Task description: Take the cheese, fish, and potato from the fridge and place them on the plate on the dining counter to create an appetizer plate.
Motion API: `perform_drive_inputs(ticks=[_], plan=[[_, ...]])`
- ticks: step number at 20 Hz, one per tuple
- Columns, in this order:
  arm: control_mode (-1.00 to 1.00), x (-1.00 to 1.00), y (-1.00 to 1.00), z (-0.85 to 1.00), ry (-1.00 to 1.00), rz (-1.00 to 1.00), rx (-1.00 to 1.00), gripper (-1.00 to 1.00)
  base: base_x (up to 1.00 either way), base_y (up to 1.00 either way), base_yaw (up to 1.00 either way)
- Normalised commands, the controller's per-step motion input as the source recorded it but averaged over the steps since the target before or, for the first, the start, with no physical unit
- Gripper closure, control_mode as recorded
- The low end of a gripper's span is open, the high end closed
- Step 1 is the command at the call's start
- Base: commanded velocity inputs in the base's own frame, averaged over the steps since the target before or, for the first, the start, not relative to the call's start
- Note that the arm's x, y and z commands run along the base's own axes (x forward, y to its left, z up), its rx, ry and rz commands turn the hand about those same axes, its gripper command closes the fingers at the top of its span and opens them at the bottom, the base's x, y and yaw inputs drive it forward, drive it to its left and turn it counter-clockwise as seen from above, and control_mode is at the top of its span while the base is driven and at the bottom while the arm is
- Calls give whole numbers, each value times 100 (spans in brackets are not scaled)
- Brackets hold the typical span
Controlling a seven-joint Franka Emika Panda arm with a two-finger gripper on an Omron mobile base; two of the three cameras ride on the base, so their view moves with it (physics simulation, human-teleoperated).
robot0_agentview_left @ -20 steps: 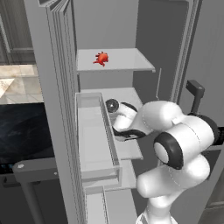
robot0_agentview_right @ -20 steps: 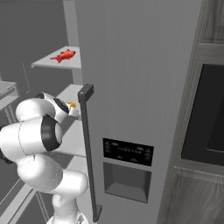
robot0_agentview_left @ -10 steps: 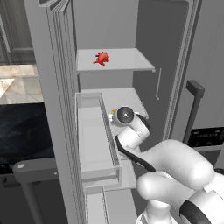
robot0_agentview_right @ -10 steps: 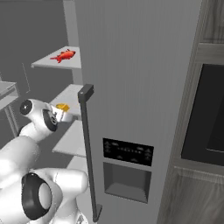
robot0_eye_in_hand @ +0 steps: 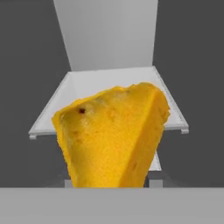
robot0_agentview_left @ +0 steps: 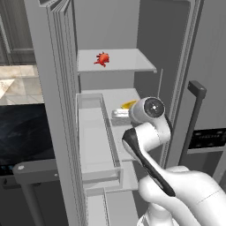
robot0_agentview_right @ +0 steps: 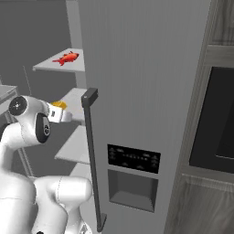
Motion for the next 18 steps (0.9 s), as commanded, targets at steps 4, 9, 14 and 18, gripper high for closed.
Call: perform_drive_inputs(ticks=[4,9,14,18], plan=[[-100,-68,0,0,0,16,-2,100,0,0,0],[-100,-75,0,11,0,16,0,100,0,0,0],[-100,-66,-2,1,0,16,0,100,0,0,0],[100,0,0,0,0,0,0,100,-75,-12,19]])
